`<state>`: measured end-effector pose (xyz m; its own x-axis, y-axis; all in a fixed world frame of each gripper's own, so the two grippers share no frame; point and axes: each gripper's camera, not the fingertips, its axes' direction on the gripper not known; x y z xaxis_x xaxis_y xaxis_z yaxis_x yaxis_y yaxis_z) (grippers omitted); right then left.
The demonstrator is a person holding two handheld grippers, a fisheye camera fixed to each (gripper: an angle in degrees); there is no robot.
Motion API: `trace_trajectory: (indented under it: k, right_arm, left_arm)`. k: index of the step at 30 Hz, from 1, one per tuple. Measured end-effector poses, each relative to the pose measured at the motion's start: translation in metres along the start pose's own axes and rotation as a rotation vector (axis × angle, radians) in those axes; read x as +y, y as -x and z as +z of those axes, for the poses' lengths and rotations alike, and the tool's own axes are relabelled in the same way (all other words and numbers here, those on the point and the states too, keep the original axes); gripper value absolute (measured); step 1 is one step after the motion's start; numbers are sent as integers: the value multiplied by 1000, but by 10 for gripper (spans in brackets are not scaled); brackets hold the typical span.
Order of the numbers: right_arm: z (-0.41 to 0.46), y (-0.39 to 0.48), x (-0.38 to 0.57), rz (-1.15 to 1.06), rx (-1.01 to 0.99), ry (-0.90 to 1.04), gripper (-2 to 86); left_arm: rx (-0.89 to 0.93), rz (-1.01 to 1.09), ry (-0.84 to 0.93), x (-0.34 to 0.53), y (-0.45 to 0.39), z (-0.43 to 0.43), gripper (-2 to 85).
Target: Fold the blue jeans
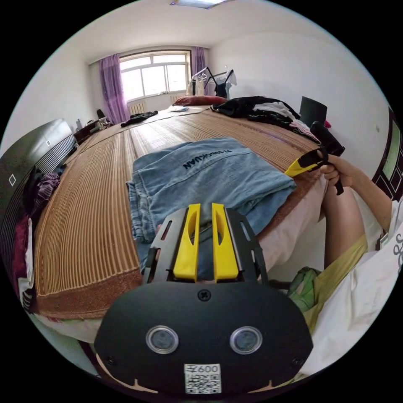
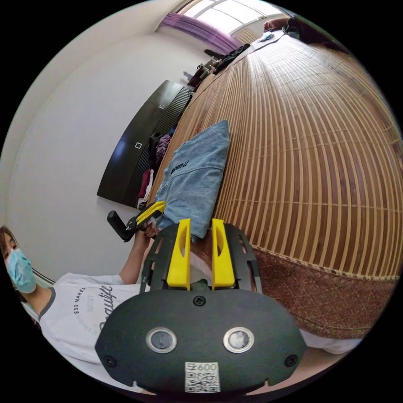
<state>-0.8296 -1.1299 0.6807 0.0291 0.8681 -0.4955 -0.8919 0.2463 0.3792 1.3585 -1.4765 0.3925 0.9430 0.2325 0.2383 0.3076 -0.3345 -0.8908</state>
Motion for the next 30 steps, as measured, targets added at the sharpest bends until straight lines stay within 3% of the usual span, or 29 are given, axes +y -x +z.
trace_trajectory:
  k: [7,14,19,23,26,30]
  right_arm:
    - [-14,42,-44,-29,98,134,55]
    - [-30,15,-83,150,-155,184,22]
    - [-57,43,-103,108,-119,173,-4]
    - [-89,67,-123,118,-228,116,-7]
    - [-99,78,-138,141,-251,125,-8]
    - [-109,88,-154,170,-276,128,-8]
  left_arm:
    - [-48,-22,-19,62,38,-1,14]
    - [-213,47,-73,116,24,17,25]
    - [-106,-28,-57,141,41,21,70]
    - [-202,85,-51,145,-11,17,214]
    - [-300,299,-185,152,-83,23,224]
    - [-329,495,-191,160,-162,69,223]
